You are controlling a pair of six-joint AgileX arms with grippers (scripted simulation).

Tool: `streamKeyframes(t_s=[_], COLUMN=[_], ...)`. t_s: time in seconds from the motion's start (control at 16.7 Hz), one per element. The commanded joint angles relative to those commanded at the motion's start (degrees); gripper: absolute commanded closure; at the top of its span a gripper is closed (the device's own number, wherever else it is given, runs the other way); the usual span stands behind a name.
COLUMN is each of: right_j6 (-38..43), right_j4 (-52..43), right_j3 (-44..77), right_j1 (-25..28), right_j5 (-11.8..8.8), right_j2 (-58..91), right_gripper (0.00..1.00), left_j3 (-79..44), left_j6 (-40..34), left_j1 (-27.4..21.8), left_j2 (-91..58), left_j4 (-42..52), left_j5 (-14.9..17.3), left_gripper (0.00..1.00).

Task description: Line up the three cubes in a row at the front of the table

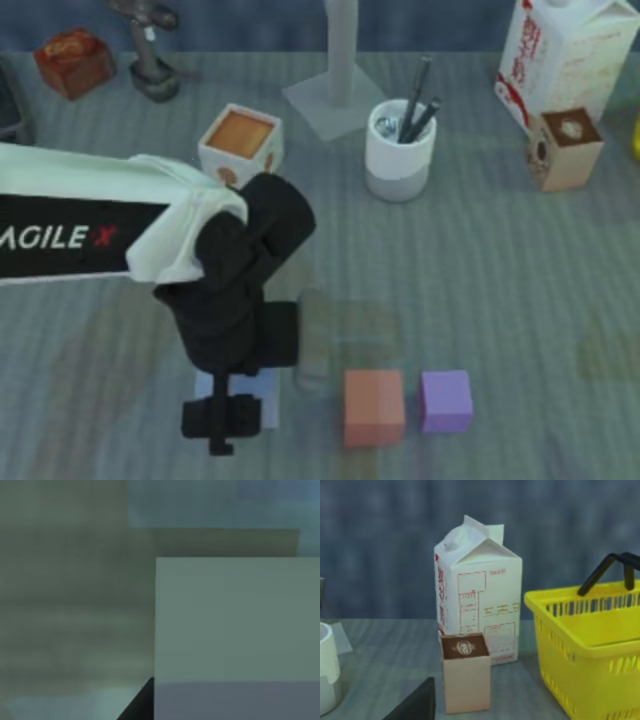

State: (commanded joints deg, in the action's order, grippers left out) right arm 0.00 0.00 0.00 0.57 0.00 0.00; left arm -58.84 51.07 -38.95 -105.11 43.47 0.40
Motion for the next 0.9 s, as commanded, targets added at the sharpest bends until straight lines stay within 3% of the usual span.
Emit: streamKeyframes(t_s=[0.36,0.9], right_j6=[0.0,0.0], right_j4=[0.0,0.0], right_j3=[0.0,0.0], right_j1=[0.0,0.0], right_j5=[0.0,0.0], right_j2=[0.0,0.0], right_gripper=[0.00,0.00], left_j3=[1.4,1.4], left_j6=[0.0,0.0], left_j1=[-0.2,-0.2], left_j2=[-1.3,-1.3], left_j4=[-2.0,-2.0], left_j5=[0.0,0.0], left_gripper=[1.00,0.32])
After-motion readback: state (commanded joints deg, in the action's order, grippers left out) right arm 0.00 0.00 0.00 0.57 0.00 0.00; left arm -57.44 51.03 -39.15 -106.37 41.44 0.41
